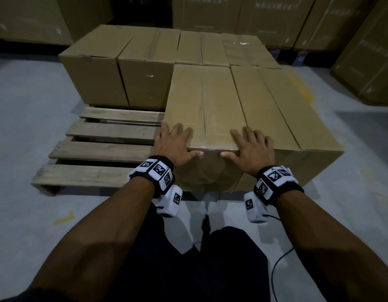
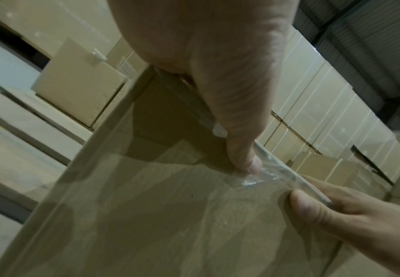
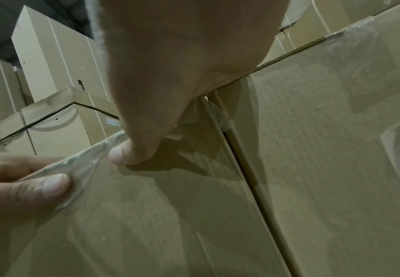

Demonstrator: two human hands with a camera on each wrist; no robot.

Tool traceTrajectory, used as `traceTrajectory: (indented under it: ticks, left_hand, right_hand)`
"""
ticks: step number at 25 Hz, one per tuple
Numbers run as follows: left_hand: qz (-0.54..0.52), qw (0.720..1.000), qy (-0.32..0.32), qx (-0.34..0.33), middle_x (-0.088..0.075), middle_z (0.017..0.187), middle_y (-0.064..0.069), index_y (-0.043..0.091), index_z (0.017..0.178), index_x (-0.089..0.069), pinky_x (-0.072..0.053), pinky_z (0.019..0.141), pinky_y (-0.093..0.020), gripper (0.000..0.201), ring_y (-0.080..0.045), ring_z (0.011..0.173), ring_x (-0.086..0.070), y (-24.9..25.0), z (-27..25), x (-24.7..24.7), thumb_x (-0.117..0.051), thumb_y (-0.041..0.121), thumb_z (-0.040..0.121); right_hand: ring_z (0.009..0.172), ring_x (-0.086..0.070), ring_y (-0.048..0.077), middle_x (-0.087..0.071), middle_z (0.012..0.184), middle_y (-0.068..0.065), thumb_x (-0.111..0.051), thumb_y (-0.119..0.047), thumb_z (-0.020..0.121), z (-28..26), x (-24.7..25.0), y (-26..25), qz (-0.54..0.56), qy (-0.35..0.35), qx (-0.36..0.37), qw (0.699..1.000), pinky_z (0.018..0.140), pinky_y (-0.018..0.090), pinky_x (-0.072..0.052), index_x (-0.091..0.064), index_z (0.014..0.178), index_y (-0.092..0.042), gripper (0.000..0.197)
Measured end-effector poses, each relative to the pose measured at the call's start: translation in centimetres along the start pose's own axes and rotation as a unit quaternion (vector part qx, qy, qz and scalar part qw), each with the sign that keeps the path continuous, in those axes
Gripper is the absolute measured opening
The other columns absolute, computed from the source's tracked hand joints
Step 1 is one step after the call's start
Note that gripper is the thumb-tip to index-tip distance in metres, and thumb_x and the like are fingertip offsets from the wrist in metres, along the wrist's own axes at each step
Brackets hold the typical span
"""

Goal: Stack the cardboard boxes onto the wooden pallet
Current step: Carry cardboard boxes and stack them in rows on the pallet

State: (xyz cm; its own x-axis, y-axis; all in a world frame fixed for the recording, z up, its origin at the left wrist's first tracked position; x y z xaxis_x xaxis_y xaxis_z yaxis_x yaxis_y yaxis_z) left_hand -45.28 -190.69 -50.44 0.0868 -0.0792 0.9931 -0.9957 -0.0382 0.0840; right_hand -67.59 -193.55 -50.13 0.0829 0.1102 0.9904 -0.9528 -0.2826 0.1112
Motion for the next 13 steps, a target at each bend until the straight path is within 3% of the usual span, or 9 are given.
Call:
traceTrajectory:
  ticks: [5,13]
  left_hand:
    - [0.044,0.999,0.011,-0.018,-0.008,0.165,-0.003,0.036,0.154,-0.007,-0.02,0.116,-0.061,0.1,-0.045,0.149,-0.003,0.16,0.26,-0.82,-0.063,0.07,0.079]
    - [0.05,0.998,0.043,-0.021,-0.016,0.162,-0.002,0.037,0.153,-0.014,-0.024,0.114,-0.06,0.095,-0.042,0.147,-0.011,0.0,0.74,-0.94,-0.065,0.068,0.079]
  right_hand:
    - [0.144,-0.022,0.035,-0.019,0.16,0.01,-0.051,-0.076,0.084,0.17,-0.65,0.23,0.002,-0.003,0.015,1.0,0.114,0.053,-0.024,-0.016,0.152,-0.034,0.088]
    - [0.141,-0.027,0.036,-0.023,0.159,0.011,-0.054,-0.075,0.082,0.41,-0.8,0.38,-0.005,0.023,0.013,1.0,0.11,0.052,-0.028,-0.02,0.151,-0.033,0.088]
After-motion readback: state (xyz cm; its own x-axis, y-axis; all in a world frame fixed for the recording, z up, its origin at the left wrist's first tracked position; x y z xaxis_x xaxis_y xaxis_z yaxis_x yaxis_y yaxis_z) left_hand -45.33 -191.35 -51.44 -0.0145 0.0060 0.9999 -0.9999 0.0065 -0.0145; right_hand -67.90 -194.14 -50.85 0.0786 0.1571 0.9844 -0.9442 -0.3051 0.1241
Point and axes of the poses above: each hand's wrist, its own z-axis towards the middle knuckle, its own x-axis out of the back of the hand, y = z × x, the point moved 6 cm from there along z, towards the middle knuckle
